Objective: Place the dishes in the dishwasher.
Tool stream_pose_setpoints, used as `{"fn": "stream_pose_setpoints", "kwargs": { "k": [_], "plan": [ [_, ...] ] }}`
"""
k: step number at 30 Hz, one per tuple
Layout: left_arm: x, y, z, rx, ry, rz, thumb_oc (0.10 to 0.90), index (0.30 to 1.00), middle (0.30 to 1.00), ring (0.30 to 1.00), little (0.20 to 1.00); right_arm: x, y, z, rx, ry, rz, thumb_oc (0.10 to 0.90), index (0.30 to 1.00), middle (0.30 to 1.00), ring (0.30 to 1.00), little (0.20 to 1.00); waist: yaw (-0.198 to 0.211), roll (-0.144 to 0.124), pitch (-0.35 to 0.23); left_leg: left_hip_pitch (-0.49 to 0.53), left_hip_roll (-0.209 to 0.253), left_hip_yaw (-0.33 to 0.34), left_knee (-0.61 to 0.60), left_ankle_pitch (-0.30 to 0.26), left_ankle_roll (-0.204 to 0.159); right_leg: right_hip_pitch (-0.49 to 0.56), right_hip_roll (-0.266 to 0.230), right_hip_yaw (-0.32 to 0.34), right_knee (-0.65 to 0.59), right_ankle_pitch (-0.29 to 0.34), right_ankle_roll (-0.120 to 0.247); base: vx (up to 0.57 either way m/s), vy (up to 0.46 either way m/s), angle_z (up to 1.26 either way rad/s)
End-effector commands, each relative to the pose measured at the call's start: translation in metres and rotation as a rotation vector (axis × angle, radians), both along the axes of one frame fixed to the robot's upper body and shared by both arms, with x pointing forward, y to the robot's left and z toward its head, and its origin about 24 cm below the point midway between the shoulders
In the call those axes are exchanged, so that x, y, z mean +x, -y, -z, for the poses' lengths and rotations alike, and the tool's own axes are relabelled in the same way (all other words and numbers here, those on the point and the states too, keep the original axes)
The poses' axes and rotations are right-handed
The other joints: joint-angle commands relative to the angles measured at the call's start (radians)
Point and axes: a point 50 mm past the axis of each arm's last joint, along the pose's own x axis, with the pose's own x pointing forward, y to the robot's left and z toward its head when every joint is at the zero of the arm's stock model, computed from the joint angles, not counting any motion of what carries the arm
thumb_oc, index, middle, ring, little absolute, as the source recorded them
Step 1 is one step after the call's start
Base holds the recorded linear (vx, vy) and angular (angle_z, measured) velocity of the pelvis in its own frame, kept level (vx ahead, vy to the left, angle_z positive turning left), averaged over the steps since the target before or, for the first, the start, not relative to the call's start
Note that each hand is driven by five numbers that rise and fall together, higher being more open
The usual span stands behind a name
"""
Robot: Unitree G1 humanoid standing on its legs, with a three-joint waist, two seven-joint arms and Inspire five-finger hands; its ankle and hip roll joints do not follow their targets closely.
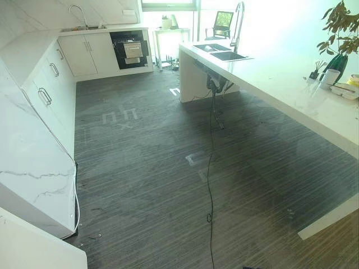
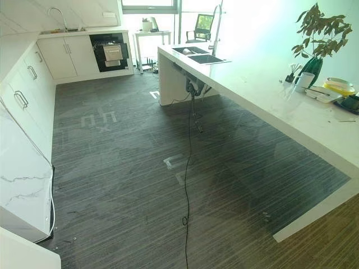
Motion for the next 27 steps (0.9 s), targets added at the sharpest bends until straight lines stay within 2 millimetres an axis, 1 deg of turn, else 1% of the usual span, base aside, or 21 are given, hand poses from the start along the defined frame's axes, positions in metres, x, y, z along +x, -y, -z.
{"fn": "stream_pose_setpoints", "kwargs": {
  "k": [1,14,27],
  "plan": [
    [-0.0007,0.0111,0.0024,-0.053,0.002,-0.032,0.8,0.9,0.9,0.9,0.9,-0.017,-0.0042,0.0032,0.037,-0.062,-0.012,0.8,0.9,0.9,0.9,0.9,0.017,0.015,0.009,0.06,0.063,-0.006,0.019,-0.137,-0.087,0.025,-0.03,-0.014,-0.03,-0.007,0.097,0.0,0.0,0.0],
    [-0.0015,0.0118,0.0026,-0.051,-0.012,-0.031,0.8,0.9,0.9,0.9,0.9,-0.0191,-0.0056,0.0038,0.039,-0.066,-0.013,0.8,0.9,0.9,0.9,0.9,0.014,0.015,0.011,0.065,0.062,-0.002,0.019,-0.142,-0.084,0.031,-0.034,-0.018,-0.03,-0.008,0.098,0.0,0.0,0.0],
    [-0.0004,0.0099,0.0023,-0.038,0.008,-0.053,0.8,0.9,0.9,0.9,0.9,-0.0157,-0.0059,0.0034,0.04,-0.03,-0.002,0.8,0.9,0.9,0.9,0.9,0.008,0.019,0.017,0.068,0.069,0.006,0.019,-0.141,-0.086,0.033,-0.031,-0.02,-0.03,-0.01,0.094,0.01,-0.019,0.02]
  ]
}}
